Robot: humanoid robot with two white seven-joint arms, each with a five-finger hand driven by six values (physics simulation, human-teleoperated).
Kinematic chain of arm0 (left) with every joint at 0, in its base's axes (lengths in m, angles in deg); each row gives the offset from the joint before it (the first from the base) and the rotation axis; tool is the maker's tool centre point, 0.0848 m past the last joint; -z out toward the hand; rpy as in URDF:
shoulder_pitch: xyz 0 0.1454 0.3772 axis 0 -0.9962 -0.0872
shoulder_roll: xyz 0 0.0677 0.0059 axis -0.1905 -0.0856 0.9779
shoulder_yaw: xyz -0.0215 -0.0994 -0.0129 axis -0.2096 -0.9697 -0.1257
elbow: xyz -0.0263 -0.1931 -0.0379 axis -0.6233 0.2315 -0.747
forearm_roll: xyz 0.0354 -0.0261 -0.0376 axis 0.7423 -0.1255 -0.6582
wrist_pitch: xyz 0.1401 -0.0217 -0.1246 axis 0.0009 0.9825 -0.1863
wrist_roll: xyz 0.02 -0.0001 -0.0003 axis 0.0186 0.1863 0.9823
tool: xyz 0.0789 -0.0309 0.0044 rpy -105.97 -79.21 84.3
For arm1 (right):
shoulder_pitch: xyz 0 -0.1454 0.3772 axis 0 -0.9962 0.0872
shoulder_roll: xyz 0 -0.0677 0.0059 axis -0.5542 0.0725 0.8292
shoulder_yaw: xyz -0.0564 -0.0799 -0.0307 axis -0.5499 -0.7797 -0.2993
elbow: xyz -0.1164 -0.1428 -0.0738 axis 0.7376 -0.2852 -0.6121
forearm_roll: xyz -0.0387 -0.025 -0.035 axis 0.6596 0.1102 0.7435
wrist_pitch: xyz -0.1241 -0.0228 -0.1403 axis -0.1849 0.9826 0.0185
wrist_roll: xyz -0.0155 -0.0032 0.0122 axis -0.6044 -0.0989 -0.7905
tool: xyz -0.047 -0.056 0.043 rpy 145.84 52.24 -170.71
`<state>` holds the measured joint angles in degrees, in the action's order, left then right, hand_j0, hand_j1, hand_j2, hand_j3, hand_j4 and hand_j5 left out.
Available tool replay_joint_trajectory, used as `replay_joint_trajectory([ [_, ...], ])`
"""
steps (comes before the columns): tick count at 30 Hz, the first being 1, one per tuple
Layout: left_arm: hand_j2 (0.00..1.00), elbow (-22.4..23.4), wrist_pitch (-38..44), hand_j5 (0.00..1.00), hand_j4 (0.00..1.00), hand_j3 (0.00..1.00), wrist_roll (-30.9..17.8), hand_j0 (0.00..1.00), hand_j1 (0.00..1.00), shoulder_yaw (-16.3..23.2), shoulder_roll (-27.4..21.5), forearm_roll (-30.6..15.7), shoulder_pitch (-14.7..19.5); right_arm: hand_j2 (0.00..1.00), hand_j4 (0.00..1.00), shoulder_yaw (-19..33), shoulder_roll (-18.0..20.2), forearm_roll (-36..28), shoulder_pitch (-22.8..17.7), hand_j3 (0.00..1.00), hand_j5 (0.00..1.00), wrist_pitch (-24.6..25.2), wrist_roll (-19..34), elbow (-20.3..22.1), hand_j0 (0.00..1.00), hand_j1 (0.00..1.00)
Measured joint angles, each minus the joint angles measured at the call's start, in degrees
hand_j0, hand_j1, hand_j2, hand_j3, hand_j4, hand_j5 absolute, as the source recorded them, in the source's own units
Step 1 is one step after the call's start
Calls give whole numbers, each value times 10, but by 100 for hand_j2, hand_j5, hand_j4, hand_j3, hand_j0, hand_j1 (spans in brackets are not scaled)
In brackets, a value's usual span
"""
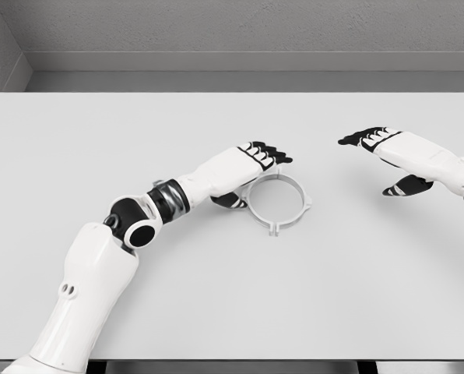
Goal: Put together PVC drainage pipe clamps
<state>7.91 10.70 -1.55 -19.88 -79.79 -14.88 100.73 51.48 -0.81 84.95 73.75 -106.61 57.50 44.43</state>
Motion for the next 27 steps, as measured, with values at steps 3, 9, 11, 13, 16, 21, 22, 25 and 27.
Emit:
replay_joint_trajectory([
  [3, 100, -1, 0, 100, 100, 100, 0, 100, 100, 0, 1, 0, 0, 100, 100, 0, 0, 0, 0, 100, 100, 0, 0, 0, 100, 100],
  [9, 100, -5, 0, 100, 100, 100, 0, 100, 100, 2, 2, 0, -2, 100, 100, 0, 0, 0, -1, 100, 100, 0, -1, 0, 100, 100],
  [11, 100, -6, 1, 100, 100, 100, 0, 100, 100, 3, 3, 1, -2, 100, 100, 0, 0, 0, -1, 100, 100, 0, -1, 0, 100, 100],
  [13, 100, -8, 1, 100, 100, 100, 0, 100, 100, 3, 4, 1, -3, 100, 100, 0, 0, 0, 0, 100, 100, 0, -1, 1, 100, 100],
  [16, 100, -11, 1, 100, 100, 100, 0, 100, 100, 3, 4, 0, -6, 100, 100, 0, 0, 0, -1, 100, 100, 0, -1, 0, 100, 100],
  [21, 100, -13, 1, 100, 100, 100, 1, 100, 100, 0, 0, 0, -9, 100, 100, 0, 0, 0, -1, 100, 100, 0, -1, 0, 100, 100],
  [22, 100, -14, 1, 100, 100, 100, 1, 100, 100, -1, -1, -1, -9, 100, 100, 0, 0, 0, -1, 100, 100, 0, -1, 0, 100, 100],
  [25, 100, -16, 0, 100, 100, 100, 1, 100, 100, -5, -4, -4, -9, 100, 100, 0, 0, 0, -1, 100, 100, 0, -1, 1, 100, 100],
  [27, 100, -32, -2, 100, 100, 100, 1, 100, 100, -15, -14, -8, -32, 100, 100, 0, 0, 0, -1, 100, 100, 0, -1, 1, 100, 100],
])
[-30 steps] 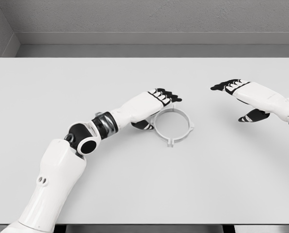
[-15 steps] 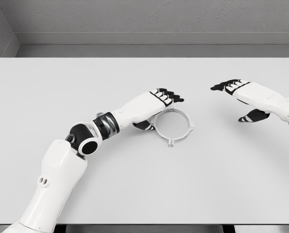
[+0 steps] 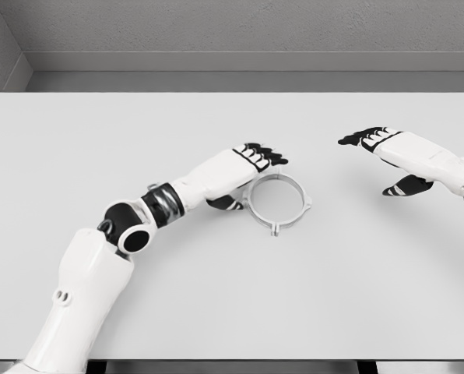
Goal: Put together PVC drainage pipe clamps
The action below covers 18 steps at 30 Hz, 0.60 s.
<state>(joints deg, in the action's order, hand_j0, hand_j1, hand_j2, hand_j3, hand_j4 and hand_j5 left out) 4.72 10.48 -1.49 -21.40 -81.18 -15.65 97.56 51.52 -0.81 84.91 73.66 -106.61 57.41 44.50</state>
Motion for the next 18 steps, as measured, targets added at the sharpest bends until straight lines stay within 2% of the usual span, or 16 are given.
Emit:
replay_joint_trajectory([
  [2, 100, -36, -5, 100, 100, 100, -1, 100, 100, -13, -33, -34, -16, 100, 100, 1, 0, 0, 0, 100, 100, 0, 0, 0, 100, 100],
  [4, 100, -67, -24, 100, 100, 100, -1, 100, 100, -31, -83, -91, -25, 100, 100, 1, 0, -1, -1, 100, 100, 0, 0, 1, 100, 100],
  [7, 100, -93, -38, 100, 100, 100, -1, 100, 100, -97, -145, -192, -51, 100, 100, 0, 1, -1, 0, 100, 100, -1, 0, 1, 100, 100],
  [9, 100, -95, -42, 100, 100, 100, -1, 100, 100, -131, -191, -239, -62, 100, 100, 1, 9, -1, 2, 100, 100, 0, -2, 0, 100, 100],
  [11, 100, -78, -44, 100, 100, 100, -1, 100, 100, -164, -226, -263, -62, 100, 100, 1, 17, -1, 4, 100, 100, 0, -2, 1, 100, 100],
  [14, 100, -46, -45, 100, 100, 100, -1, 100, 100, -200, -263, -275, -62, 100, 100, 1, 26, -1, 10, 100, 100, 0, -1, 1, 100, 100],
  [18, 100, -20, -46, 100, 100, 100, -2, 100, 100, -217, -291, -279, -67, 100, 100, 0, 32, -1, 17, 100, 100, -2, 1, 4, 100, 100],
])
